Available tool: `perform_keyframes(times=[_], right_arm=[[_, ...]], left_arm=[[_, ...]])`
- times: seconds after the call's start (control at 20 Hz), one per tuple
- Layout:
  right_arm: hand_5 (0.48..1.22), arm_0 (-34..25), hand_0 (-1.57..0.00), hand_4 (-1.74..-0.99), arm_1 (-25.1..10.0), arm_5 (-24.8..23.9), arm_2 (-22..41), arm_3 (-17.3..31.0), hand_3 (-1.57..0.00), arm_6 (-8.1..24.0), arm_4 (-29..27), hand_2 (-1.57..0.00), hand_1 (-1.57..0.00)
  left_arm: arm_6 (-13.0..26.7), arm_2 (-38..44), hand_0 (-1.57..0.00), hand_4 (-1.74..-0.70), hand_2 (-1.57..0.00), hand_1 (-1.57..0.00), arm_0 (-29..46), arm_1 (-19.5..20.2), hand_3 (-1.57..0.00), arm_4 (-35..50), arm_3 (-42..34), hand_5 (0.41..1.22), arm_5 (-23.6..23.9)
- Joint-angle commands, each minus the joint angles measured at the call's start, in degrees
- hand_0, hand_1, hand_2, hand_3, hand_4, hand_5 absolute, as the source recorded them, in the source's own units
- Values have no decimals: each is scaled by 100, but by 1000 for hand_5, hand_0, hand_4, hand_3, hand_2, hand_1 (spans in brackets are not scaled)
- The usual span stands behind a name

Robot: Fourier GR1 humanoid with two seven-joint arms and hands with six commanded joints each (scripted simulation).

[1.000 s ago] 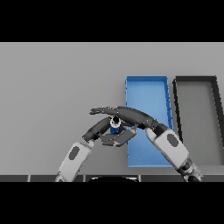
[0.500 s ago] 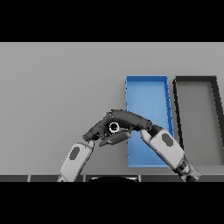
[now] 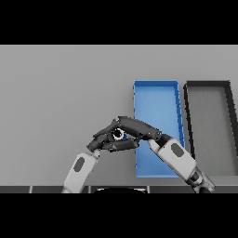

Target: Pick up the blue pipe and place it into the blue bin.

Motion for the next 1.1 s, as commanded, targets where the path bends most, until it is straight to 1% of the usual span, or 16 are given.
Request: perform_keyframes(times=[0.0, 0.05, 0.1, 0.15, 0.2, 0.35, 0.4, 0.45, 0.5, 0.6, 0.65, 0.75, 0.8, 0.9, 0.95, 1.05], right_arm=[[1196, 11, -1555, -1733, -102, -31, -9, -105, -1542, 33, -10, -1556, -1555], [1201, -4, -1558, -1734, -78, -88, 38, -118, -1548, 97, 2, -1559, -1558], [1205, 3, -1561, -1736, -98, -112, 68, -149, -1553, 240, -25, -1561, -1561], [1208, 6, -1563, -1737, -60, -175, 127, -199, -1556, 351, -19, -1563, -1563], [1211, -16, -1565, -1738, -52, -232, 112, -228, -1559, 495, -52, -1565, -1565], [1216, -66, -1568, -1739, -77, -329, 150, -239, -1565, 482, 40, -1568, -1568], [1217, -57, -1568, -1740, -69, -344, 185, -217, -1566, 498, 102, -1569, -1568], [1218, -93, -1569, -1740, -49, -378, 186, -175, -1567, 537, 137, -1569, -1569], [1218, -27, -1569, -1740, -81, -384, 182, -224, -1568, 469, 112, -1569, -1569], [1219, -17, -1570, -1740, -86, -379, 190, -189, -1569, 412, 62, -1570, -1570], [1220, -48, -1570, -1741, -17, -427, 209, -173, -1569, 456, -4, -1570, -1570], [1220, -8, -1570, -1741, 10, -450, 177, -123, -1570, 316, -103, -1570, -1570], [1220, 12, -1571, -1741, -49, -439, 75, -224, -1570, 324, -407, -1571, -1571], [1221, -293, -1571, -1741, 17, -638, -80, -224, -1570, 584, -860, -1571, -1571], [1221, -394, -1571, -1741, 17, -790, -160, -219, -1571, 823, -1070, -1571, -1571], [1221, -762, -1571, -1741, -50, -1000, -402, -241, -1571, 1035, -1576, -1571, -1571]], left_arm=[[-61, -17, -1462, -1599, -1293, -1342, 12, 26, -1166, -147, -43, 1221, 39], [-51, -22, -1169, -1475, -1034, -1073, 36, 103, -933, -122, -79, 1221, -149], [-134, 0, -935, -1372, -827, -858, -11, 138, -746, -127, 16, 1221, -306], [-18, 7, -748, -1282, -662, -687, -53, 119, -596, -188, 20, 1221, -435], [-66, 33, -598, -1206, -529, -549, -20, 157, -477, -247, 5, 1221, -574], [314, 125, -306, -1047, -270, -281, -17, 103, -244, -409, -60, 938, -625], [460, 184, -244, -1017, -216, -224, -38, 87, -195, -386, -32, 848, -594], [421, 168, -195, -996, -173, -179, 56, 67, -156, -360, -38, 770, -581], [478, 219, -156, -980, -138, -143, 6, 66, -124, -314, 10, 704, -599], [775, 243, -100, -969, -88, -91, 78, 11, -79, -192, -69, 603, -627], [708, 233, -79, -968, -70, -73, 30, -8, -63, -264, -25, 567, -567], [666, 212, -50, -947, -45, -46, 67, 36, -40, -351, -61, 513, -517], [643, 183, -40, -938, -35, -37, 100, 34, -32, -403, -35, 495, -486], [676, 184, -25, -922, -22, -23, 121, 68, -20, -397, -8, 482, -534], [698, 154, -20, -916, -18, -18, 109, 34, -16, -466, 75, 474, -492], [694, 152, -12, -909, -11, -11, 106, 33, -10, -478, 76, 464, -484]])
